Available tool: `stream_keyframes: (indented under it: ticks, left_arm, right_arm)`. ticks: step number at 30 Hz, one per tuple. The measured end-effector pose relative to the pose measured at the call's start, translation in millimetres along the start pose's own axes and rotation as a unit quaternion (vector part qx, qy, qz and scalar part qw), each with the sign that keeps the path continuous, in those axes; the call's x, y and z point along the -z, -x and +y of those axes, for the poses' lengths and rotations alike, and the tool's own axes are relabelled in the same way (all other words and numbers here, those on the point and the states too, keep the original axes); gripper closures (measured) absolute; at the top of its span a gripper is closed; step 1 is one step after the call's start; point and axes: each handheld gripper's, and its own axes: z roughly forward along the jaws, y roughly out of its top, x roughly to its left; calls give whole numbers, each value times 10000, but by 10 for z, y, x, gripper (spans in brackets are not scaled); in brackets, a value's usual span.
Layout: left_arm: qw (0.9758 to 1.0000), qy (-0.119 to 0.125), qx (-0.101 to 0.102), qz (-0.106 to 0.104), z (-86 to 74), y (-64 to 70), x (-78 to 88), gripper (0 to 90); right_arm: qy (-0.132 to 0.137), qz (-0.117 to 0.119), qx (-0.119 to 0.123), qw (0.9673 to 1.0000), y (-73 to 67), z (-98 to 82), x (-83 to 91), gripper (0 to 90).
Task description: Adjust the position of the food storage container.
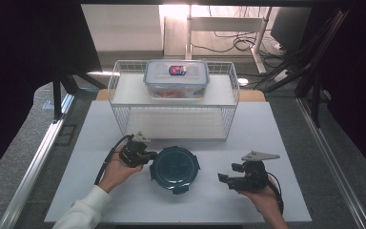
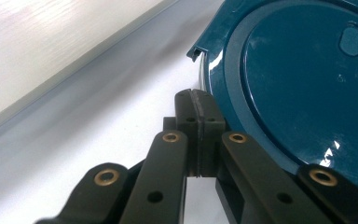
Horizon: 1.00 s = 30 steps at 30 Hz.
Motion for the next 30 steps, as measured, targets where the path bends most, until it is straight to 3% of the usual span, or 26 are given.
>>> stream_keyframes:
  ticks: [14, 19, 21, 24, 30]
  left_arm:
    - [9999, -41, 39, -155, -10, 15, -26, 900]
    - [9999, -68, -110, -110, 16, 18, -30, 900]
    - [10000, 20, -32, -65, 41, 6, -4, 900]
    - [9995, 273, 172, 50, 68, -65, 165, 900]
    - [9976, 568, 403, 22, -11, -65, 410, 900]
  right_arm:
    - [-1, -3, -2, 10000, 14, 0, 1, 262]
    - [13, -6, -14, 10000, 23, 2, 8, 263]
    - [32, -16, -22, 10000, 31, 9, 19, 264]
    - [85, -15, -28, 10000, 36, 15, 45, 266]
    - [145, 60, -89, 9998, 53, 20, 63, 266]
